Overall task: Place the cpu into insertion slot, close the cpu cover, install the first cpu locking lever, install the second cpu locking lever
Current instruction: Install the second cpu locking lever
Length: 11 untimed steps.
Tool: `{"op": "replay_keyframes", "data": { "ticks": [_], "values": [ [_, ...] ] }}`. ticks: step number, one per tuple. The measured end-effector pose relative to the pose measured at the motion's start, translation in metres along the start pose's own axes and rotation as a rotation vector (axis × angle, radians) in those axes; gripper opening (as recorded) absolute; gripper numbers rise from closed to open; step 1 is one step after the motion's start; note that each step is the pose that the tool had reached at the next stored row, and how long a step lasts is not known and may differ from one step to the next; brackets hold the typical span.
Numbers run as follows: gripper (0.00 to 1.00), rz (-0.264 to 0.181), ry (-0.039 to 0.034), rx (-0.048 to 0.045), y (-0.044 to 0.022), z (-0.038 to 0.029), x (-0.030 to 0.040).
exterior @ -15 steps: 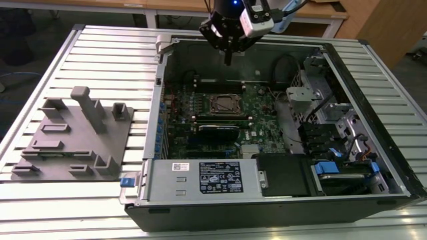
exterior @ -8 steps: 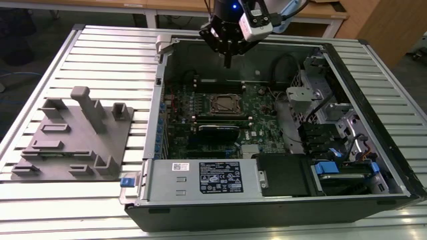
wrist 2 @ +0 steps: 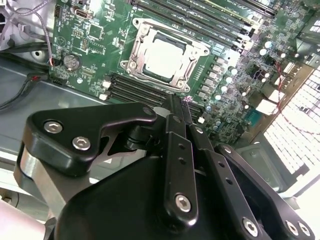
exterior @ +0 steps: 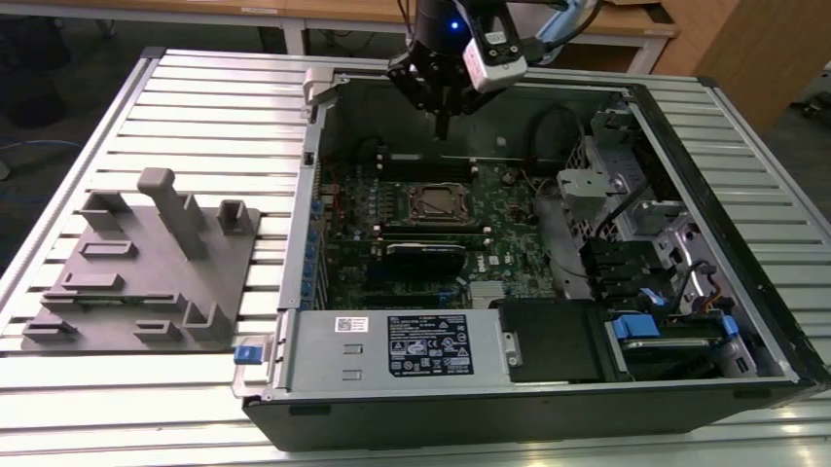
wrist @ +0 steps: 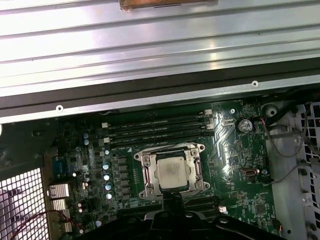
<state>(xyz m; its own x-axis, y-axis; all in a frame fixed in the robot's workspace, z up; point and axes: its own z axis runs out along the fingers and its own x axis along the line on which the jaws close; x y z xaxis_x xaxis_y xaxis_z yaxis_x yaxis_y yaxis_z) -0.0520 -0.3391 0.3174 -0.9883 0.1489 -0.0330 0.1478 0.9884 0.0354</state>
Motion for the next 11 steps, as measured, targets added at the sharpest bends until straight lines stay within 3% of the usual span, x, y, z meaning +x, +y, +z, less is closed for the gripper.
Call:
{"op": "replay_keyframes", "data": {
  "ticks": [11],
  "values": [
    [0.1,0.0,-0.0003,0.003,-0.0021,0.0048,-0.0001]
  ]
}}
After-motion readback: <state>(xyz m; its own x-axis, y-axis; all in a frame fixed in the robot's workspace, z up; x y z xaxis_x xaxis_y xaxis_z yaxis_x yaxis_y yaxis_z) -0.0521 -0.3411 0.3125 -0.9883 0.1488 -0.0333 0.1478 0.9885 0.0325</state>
